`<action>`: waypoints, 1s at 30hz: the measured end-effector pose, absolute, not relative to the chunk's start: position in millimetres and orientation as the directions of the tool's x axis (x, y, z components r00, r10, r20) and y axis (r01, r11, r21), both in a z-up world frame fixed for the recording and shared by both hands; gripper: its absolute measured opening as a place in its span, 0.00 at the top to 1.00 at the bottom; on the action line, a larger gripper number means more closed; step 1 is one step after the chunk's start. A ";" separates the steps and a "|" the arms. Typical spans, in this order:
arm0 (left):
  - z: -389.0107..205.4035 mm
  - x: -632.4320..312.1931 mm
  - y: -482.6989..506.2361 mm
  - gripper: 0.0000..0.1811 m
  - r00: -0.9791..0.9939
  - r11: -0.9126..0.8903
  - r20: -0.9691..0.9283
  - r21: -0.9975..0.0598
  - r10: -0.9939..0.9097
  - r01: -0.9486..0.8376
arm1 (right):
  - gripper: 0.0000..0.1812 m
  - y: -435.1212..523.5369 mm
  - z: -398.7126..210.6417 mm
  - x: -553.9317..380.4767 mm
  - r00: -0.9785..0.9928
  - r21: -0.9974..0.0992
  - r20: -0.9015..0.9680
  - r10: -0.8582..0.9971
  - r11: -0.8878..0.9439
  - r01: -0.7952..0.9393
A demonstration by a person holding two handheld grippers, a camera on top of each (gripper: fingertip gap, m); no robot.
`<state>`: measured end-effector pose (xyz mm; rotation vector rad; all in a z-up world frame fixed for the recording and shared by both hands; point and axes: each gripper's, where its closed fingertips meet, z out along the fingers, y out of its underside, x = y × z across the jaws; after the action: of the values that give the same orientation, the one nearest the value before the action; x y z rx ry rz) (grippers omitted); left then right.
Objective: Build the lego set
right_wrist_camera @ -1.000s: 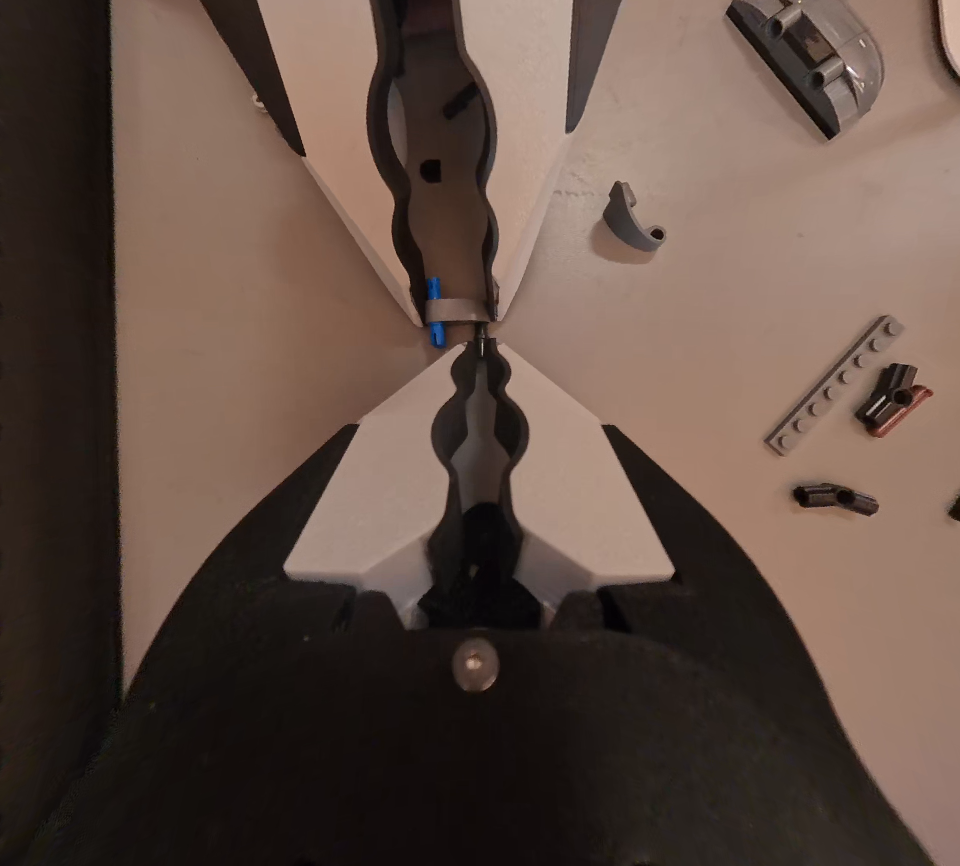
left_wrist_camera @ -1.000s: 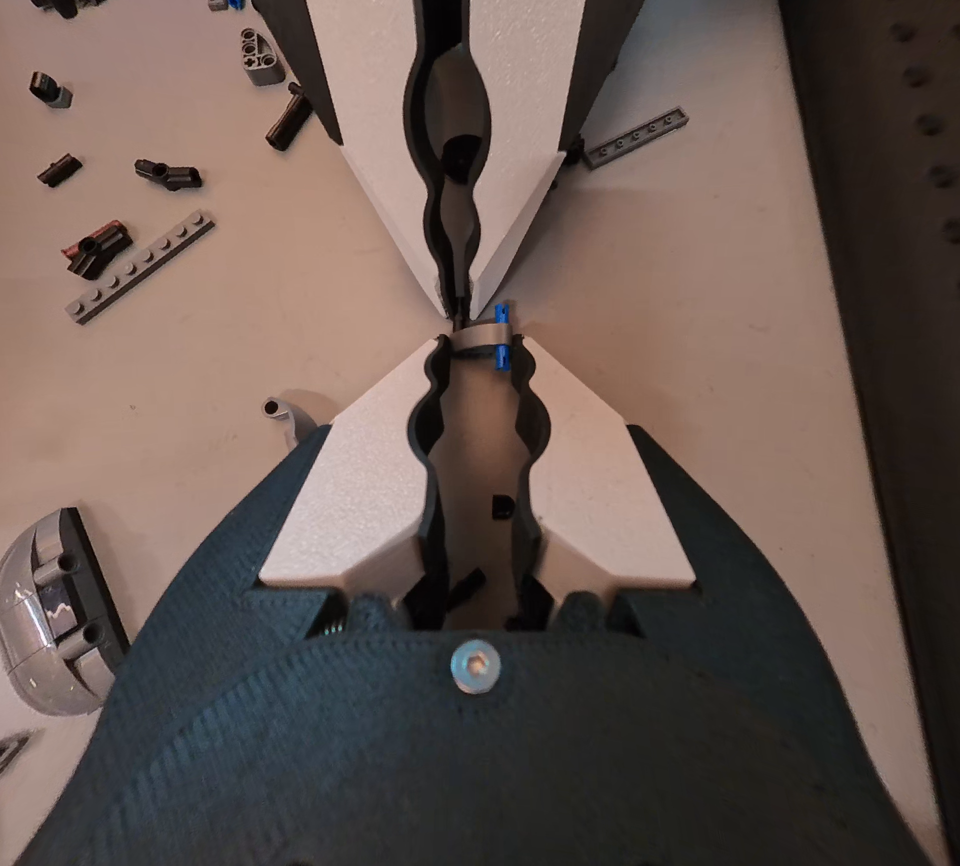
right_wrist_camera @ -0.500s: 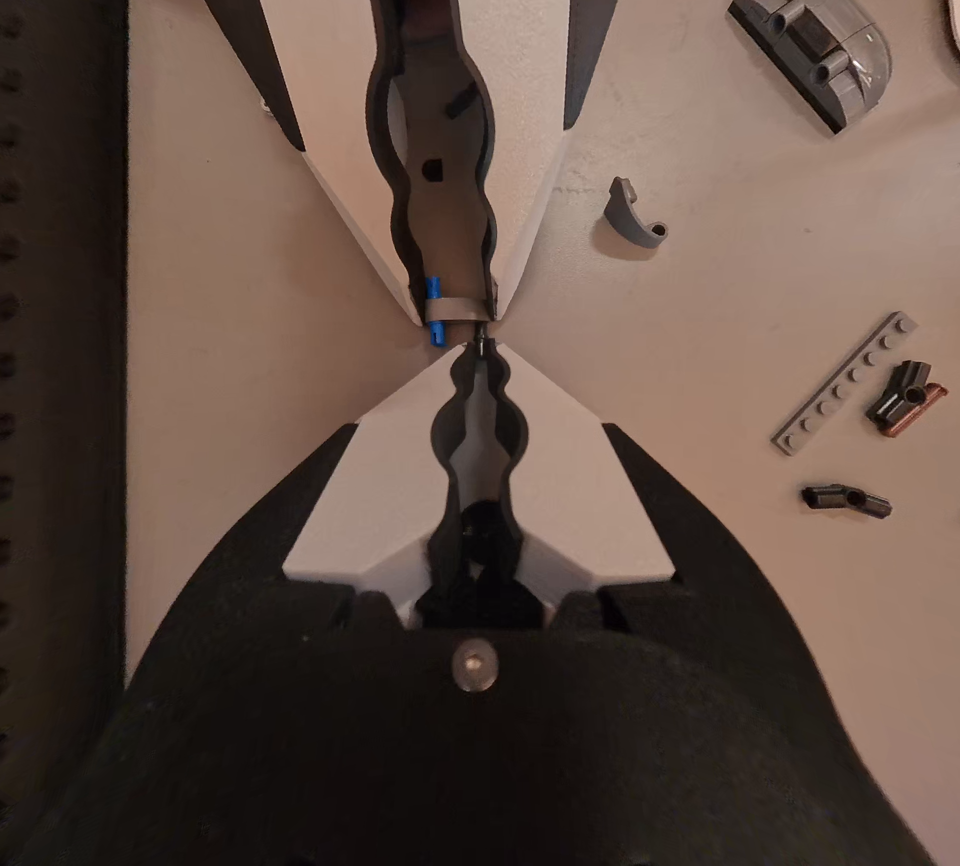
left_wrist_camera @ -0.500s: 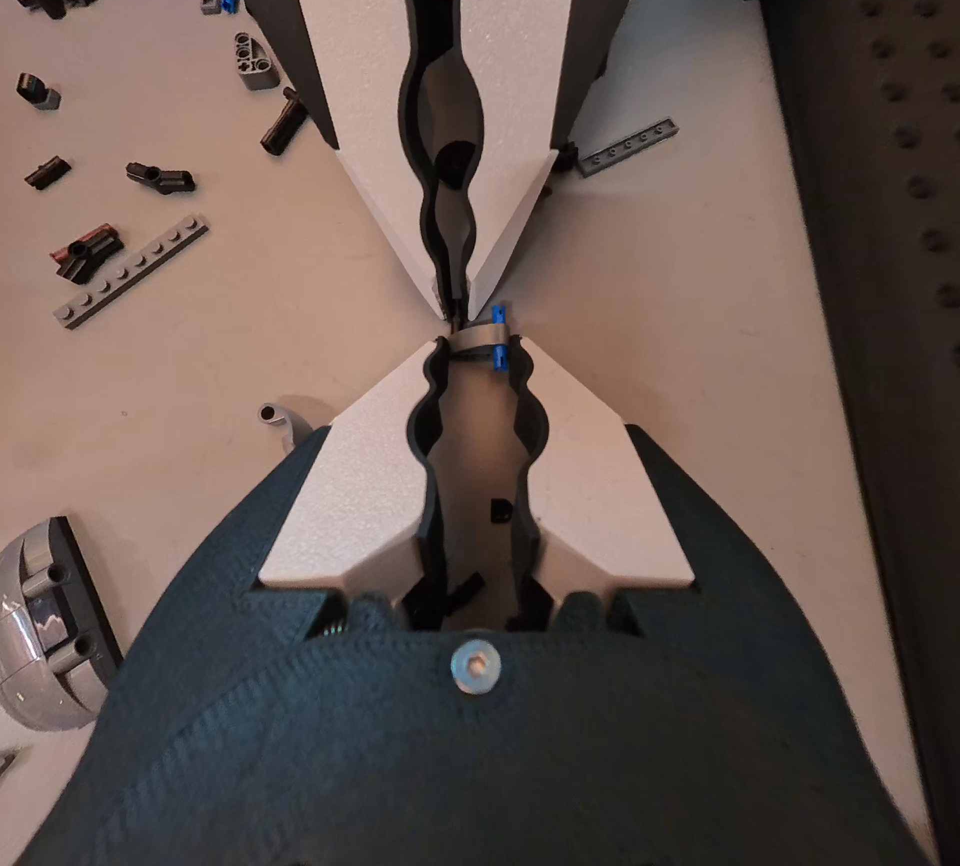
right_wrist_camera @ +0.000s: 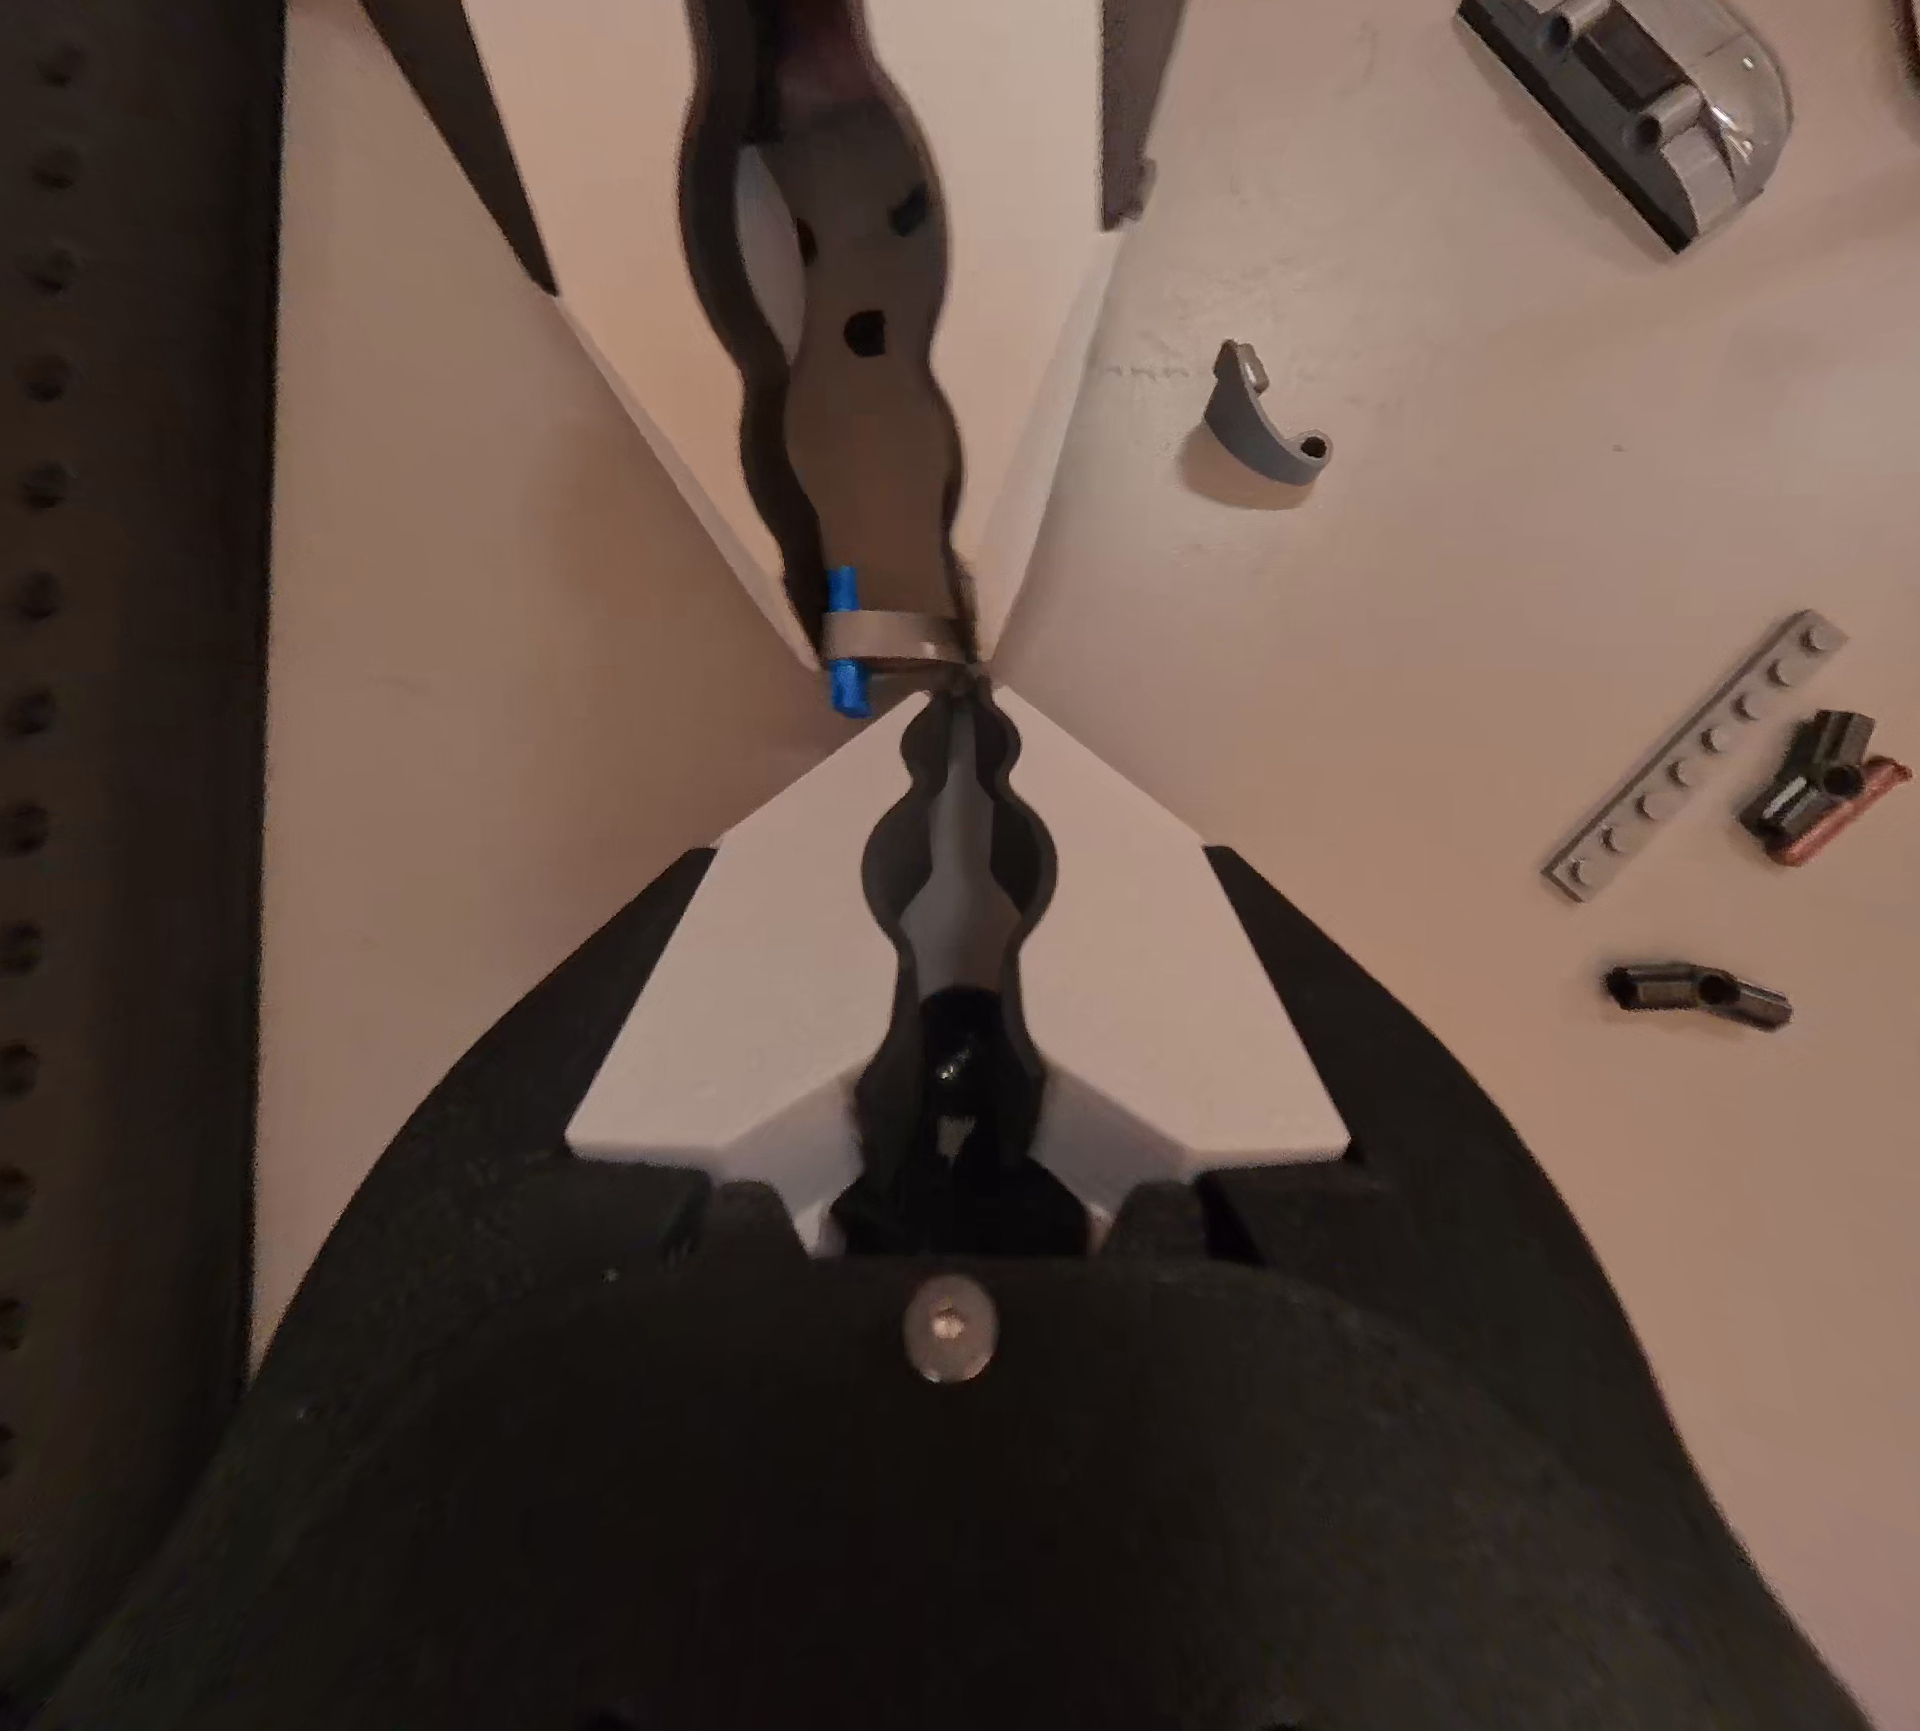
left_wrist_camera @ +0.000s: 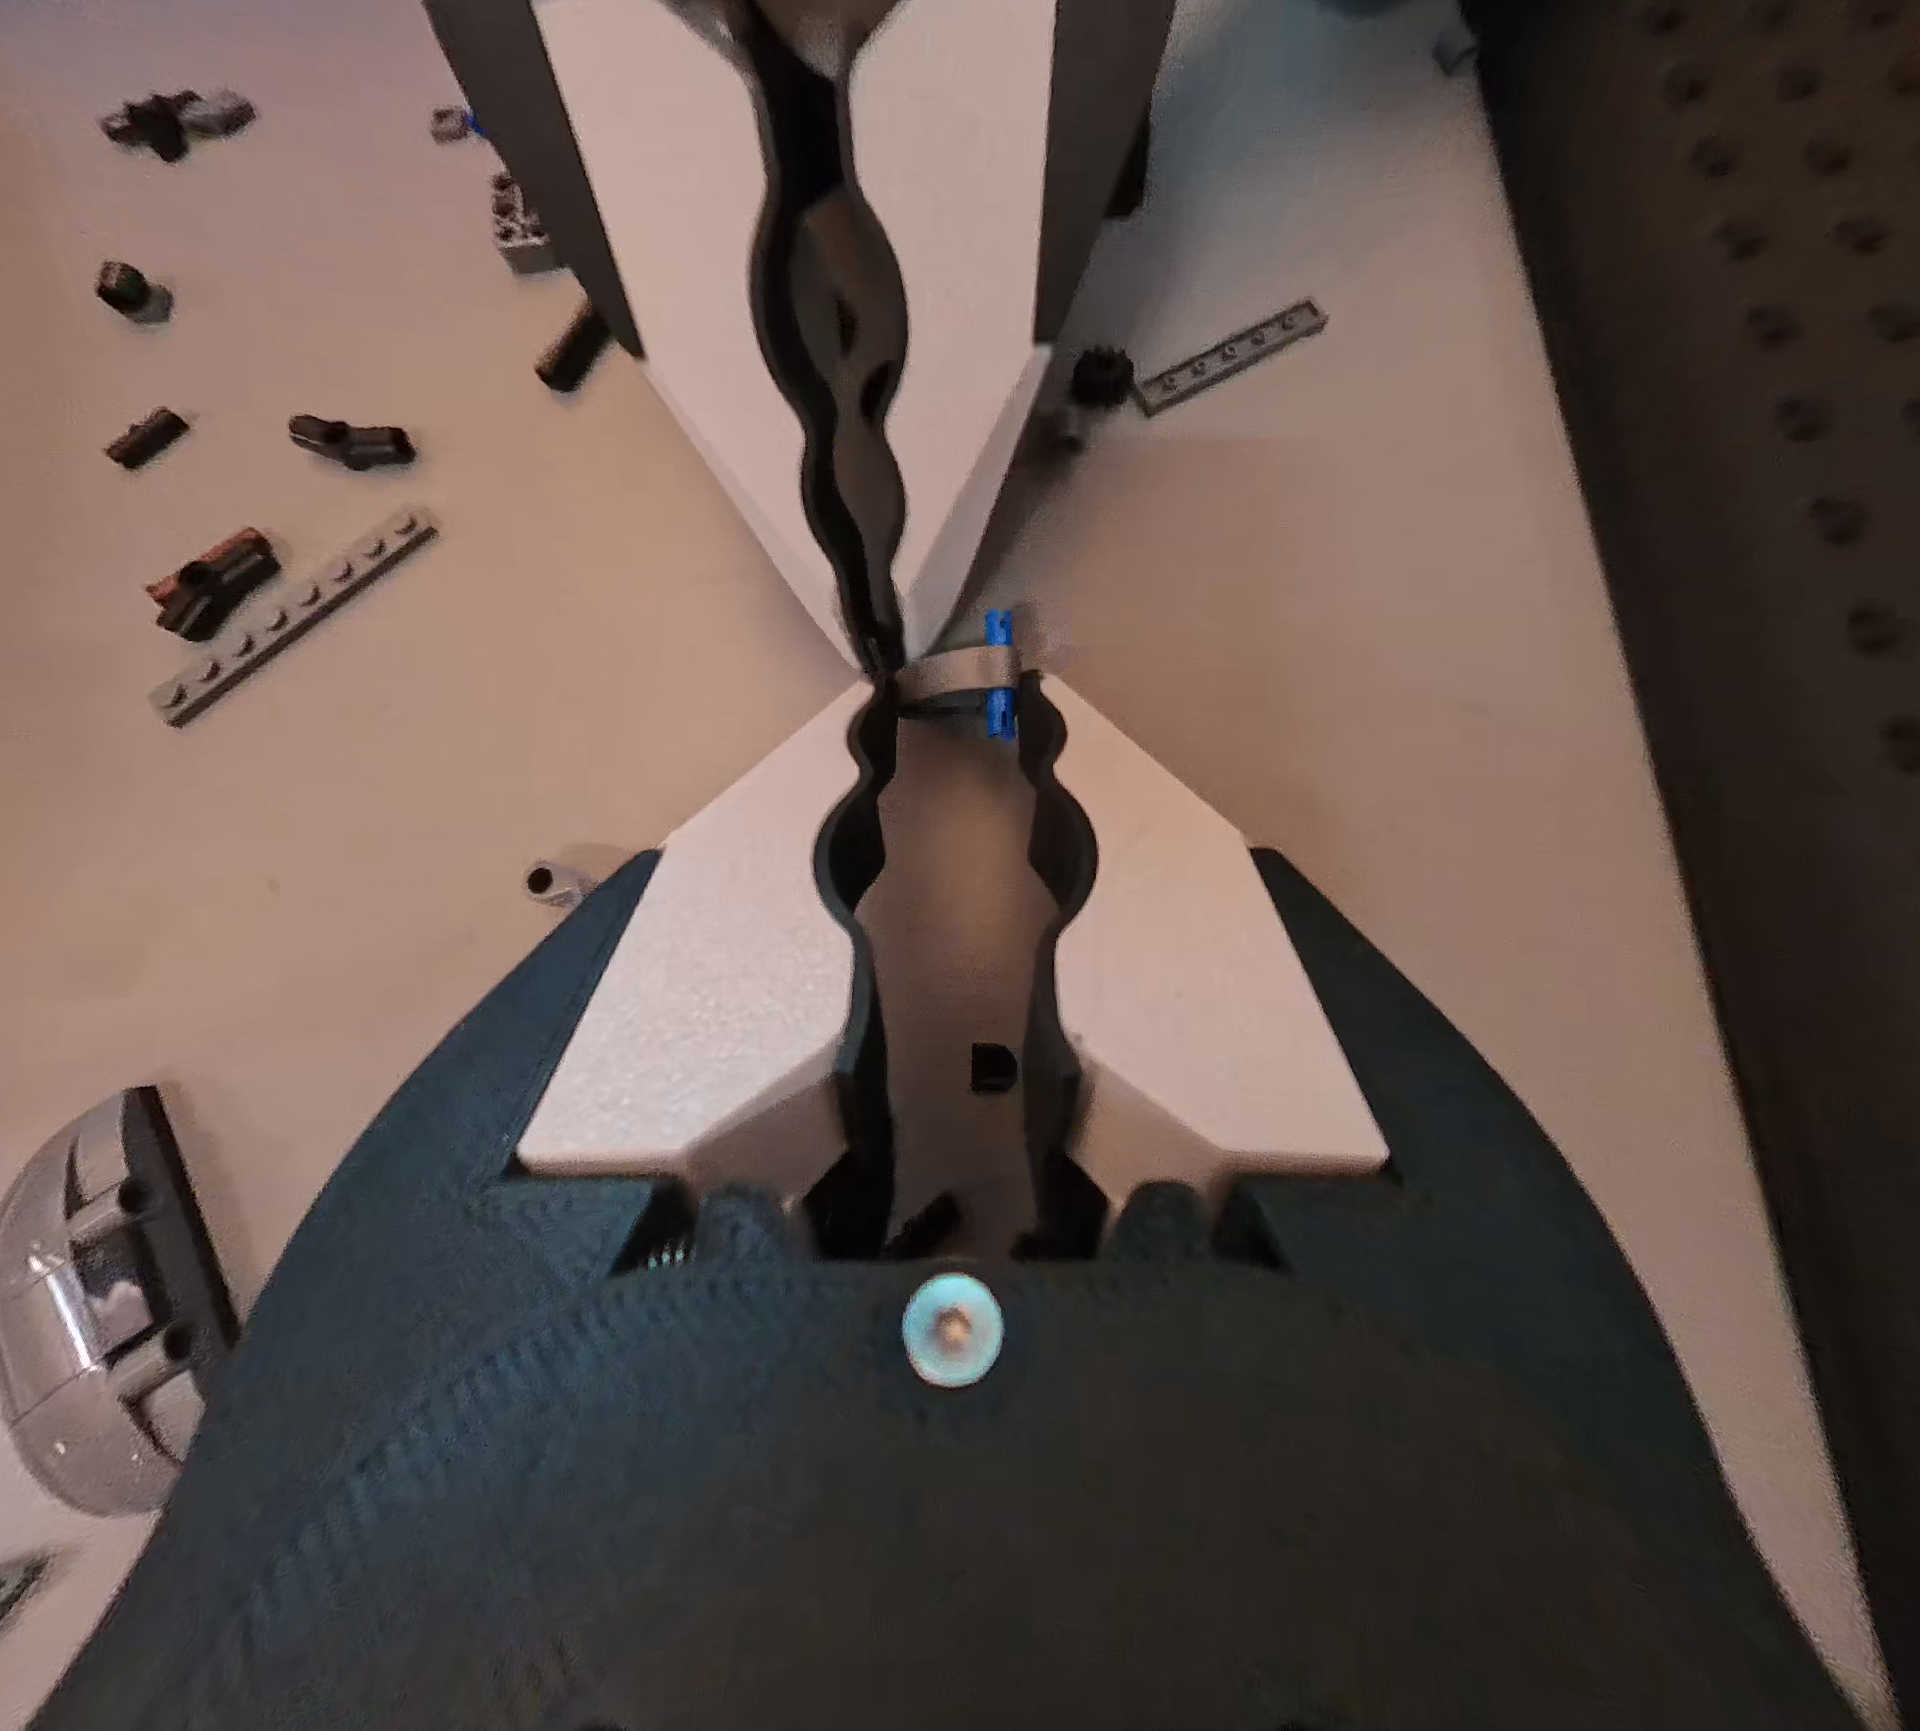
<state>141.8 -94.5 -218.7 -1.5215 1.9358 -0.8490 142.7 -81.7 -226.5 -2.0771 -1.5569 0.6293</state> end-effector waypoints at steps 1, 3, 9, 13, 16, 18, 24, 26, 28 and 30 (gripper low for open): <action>-220.8 141.4 -95.1 0.88 -0.229 0.172 -0.026 -0.742 -0.973 -0.648 | 0.99 -80.2 -226.0 144.8 0.258 -0.611 -0.073 0.963 -0.247 0.752; -218.7 141.8 -94.6 0.88 -0.228 0.169 -0.025 -0.750 -0.973 -0.639 | 0.99 -80.0 -226.9 146.1 0.260 -0.606 -0.073 0.963 -0.250 0.755; -221.3 136.0 -90.6 0.88 -0.227 0.178 -0.033 -0.730 -0.973 -0.660 | 0.99 -81.0 -226.9 145.5 0.253 -0.606 -0.072 0.965 -0.243 0.757; -226.2 134.1 -93.0 0.88 -0.239 0.186 -0.028 -0.716 -0.971 -0.673 | 0.99 -81.9 -227.0 145.9 0.249 -0.604 -0.075 0.966 -0.242 0.759; -226.3 133.6 -93.0 0.88 -0.240 0.186 -0.026 -0.713 -0.970 -0.676 | 0.99 -81.5 -226.9 146.7 0.249 -0.604 -0.073 0.966 -0.241 0.760; -226.5 133.4 -92.7 0.88 -0.240 0.191 -0.033 -0.711 -0.970 -0.676 | 0.99 -81.8 -226.6 147.0 0.245 -0.604 -0.071 0.967 -0.237 0.761; -225.5 133.2 -88.1 0.85 -0.225 0.208 -0.069 -0.699 -0.972 -0.685 | 0.99 -82.4 -217.3 145.1 0.230 -0.644 -0.076 0.970 -0.224 0.732; -224.4 132.5 -88.1 0.84 -0.226 0.209 -0.069 -0.699 -0.972 -0.684 | 0.99 -82.3 -216.8 145.7 0.229 -0.645 -0.075 0.971 -0.223 0.731; -220.6 132.1 -86.7 0.86 -0.224 0.223 -0.092 -0.702 -0.970 -0.676 | 0.99 -82.1 -217.1 145.8 0.229 -0.645 -0.076 0.970 -0.223 0.731; -216.3 130.3 -87.1 0.89 -0.226 0.220 -0.087 -0.709 -0.970 -0.670 | 0.98 -82.3 -218.0 146.2 0.228 -0.642 -0.078 0.970 -0.224 0.734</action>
<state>130.3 -87.1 -216.3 -1.5084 1.9728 -0.7453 146.2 -82.3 -218.0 -2.0309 -1.5620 0.6580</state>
